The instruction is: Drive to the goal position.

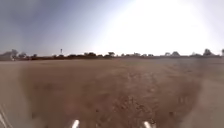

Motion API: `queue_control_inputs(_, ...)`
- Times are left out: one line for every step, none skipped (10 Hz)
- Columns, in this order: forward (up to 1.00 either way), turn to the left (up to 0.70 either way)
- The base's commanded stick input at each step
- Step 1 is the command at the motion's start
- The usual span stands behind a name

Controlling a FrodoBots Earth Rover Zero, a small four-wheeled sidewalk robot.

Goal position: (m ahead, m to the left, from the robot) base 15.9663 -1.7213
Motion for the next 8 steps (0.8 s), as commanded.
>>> queue_control_inputs(1.00,0.00)
queue_control_inputs(1.00,0.00)
queue_control_inputs(1.00,0.00)
queue_control_inputs(1.00,0.00)
queue_control_inputs(1.00,-0.01)
queue_control_inputs(1.00,-0.04)
queue_control_inputs(1.00,-0.18)
queue_control_inputs(1.00,-0.38)
